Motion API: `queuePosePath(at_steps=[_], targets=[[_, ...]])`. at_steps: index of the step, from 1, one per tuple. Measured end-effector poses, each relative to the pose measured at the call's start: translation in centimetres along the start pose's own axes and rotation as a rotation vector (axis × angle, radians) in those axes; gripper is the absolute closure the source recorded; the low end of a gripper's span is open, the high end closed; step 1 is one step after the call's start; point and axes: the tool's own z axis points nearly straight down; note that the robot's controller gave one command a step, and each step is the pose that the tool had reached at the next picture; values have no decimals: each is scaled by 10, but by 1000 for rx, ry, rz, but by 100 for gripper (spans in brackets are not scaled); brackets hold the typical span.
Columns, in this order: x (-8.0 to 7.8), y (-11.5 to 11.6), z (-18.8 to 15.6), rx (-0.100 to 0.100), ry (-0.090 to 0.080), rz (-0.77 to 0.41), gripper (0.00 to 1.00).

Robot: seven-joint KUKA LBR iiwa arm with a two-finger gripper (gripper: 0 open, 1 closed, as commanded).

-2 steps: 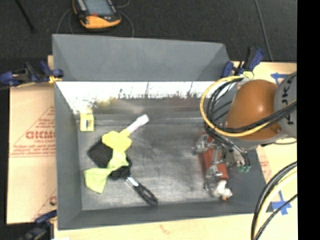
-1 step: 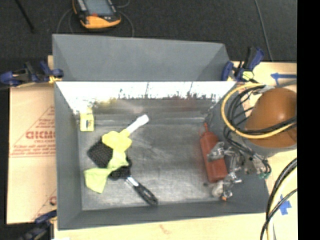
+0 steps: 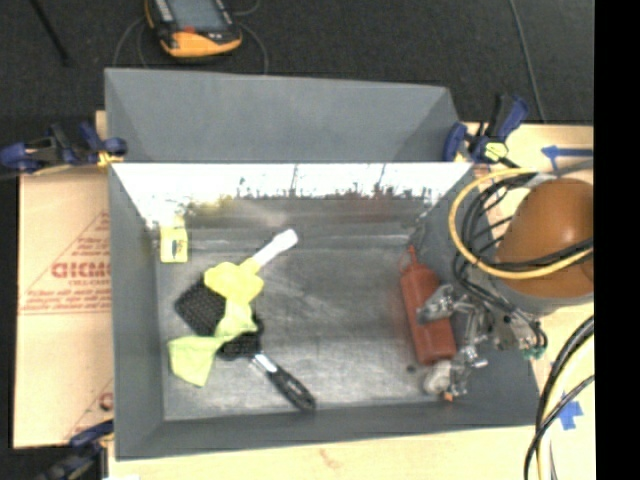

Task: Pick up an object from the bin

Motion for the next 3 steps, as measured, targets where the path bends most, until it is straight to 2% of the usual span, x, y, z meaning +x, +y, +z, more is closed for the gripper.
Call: queuePosePath(at_steps=[1,2,3], targets=[[0,18,-28,-6,10,31,0],[-108,8,50,0,-5,121,100],[-108,8,50,0,-5,120,100]])
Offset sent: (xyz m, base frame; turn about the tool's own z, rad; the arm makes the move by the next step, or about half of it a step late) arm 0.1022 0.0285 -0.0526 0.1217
